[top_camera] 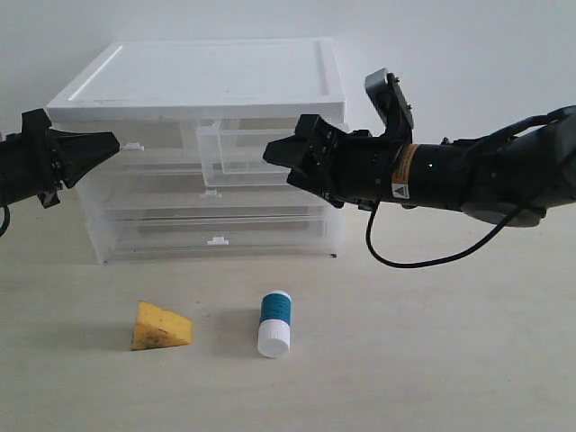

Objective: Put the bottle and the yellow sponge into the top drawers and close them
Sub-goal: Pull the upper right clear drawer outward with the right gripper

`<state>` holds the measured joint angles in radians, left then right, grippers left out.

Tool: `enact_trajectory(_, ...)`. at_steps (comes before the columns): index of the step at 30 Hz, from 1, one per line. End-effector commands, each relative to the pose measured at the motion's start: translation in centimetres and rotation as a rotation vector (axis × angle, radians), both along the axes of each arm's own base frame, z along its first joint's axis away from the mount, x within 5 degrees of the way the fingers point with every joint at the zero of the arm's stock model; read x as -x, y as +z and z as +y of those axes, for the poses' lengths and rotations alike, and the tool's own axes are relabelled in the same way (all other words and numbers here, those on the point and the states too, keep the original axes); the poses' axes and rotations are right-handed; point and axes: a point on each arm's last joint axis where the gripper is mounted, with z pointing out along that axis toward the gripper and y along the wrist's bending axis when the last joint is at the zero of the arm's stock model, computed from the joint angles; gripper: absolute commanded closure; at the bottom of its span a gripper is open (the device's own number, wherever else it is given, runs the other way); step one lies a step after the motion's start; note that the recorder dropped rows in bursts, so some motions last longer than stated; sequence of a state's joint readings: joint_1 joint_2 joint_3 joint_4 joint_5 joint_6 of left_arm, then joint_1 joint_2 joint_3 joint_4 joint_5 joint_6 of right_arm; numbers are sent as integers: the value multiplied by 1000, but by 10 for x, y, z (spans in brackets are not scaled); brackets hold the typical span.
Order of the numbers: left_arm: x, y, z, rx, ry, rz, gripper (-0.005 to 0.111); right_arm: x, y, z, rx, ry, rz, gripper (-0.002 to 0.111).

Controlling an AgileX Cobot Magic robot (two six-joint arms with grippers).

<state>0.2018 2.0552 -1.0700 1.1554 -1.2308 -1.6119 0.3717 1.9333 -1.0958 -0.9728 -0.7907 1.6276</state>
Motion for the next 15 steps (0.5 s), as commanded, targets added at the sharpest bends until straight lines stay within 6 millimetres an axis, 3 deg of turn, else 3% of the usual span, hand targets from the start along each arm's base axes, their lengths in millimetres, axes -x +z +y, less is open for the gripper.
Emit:
enact_trajectory(1,-3,3,0,3,13,-7,103,3,4,12,-13,-12,-21,57)
enact_trajectory(11,-3,3,0,3,13,-7,103,-3,-2,10,17,-58,11,58)
enact_trajectory(13,-3,3,0,3,13,-7,103,-4,-1,10,11,-66,13,69)
enact_trajectory(15,-3,3,0,3,13,-7,103,-4,-1,10,14,-71,-2,90)
